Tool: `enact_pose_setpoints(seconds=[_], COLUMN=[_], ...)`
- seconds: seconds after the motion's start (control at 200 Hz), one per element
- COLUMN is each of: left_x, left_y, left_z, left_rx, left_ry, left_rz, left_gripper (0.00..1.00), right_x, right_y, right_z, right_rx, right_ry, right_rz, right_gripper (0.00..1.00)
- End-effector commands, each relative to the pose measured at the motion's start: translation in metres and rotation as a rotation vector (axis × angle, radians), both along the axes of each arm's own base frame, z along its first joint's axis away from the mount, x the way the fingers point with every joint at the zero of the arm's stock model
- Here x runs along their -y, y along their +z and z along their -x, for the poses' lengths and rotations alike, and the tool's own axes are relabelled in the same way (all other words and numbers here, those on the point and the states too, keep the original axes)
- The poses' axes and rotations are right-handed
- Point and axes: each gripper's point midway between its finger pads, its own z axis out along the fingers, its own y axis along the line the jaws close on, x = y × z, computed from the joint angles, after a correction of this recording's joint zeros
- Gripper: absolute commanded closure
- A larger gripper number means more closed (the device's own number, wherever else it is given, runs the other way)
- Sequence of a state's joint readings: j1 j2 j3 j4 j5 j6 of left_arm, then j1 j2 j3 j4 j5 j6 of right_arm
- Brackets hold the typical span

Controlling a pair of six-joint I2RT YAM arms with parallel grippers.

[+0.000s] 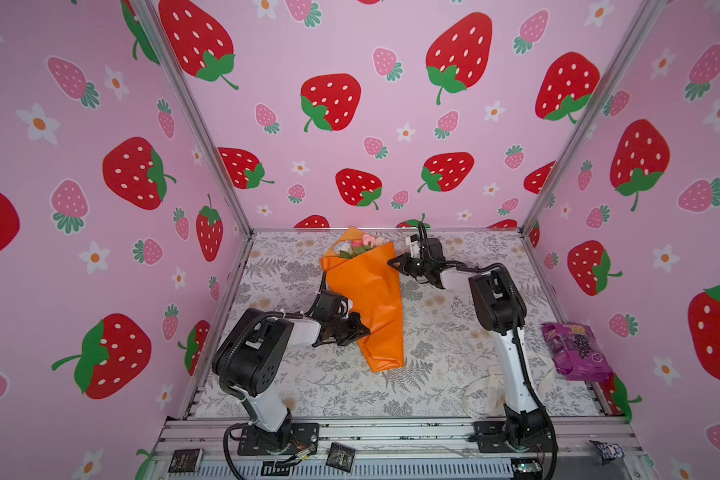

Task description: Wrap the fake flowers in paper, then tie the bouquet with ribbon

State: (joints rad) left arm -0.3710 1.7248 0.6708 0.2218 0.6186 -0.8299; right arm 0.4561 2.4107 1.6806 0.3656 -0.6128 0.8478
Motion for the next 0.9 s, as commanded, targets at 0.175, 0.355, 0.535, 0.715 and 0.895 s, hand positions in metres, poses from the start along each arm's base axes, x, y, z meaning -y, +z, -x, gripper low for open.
enact_pose_setpoints(seconds=[0.175, 0.355, 0.535, 0.715, 0.895], left_x=[-0.009, -0.008, -0.008, -0.008, -0.006], left_y=[-0.013, -0.009, -0.007, -0.001, 0.006], left_z=[0.010, 0.008, 0.009, 0.008, 0.006], left_rx=[-0.051, -0.045, -0.042, -0.026, -0.008], left_ry=[0.008, -0.001, -0.001, 0.007, 0.004], left_rz=[-0.044, -0.036, -0.037, -0.026, -0.014], left_gripper=[1.00, 1.00, 1.00, 1.00, 1.00], right_x=[-0.004, 0.004, 0.000, 0.016, 0.031], right_y=[-0.031, -0.059, -0.031, 0.062, 0.073], right_z=[-0.042, -0.060, -0.066, -0.035, 0.056], right_rx=[-0.013, -0.028, -0.018, 0.118, 0.098], right_ry=[-0.091, -0.160, -0.096, -0.015, 0.019], right_rz=[0.137, 0.228, 0.242, 0.274, 0.182], right_gripper=[0.91, 0.93, 0.91, 0.86, 0.84])
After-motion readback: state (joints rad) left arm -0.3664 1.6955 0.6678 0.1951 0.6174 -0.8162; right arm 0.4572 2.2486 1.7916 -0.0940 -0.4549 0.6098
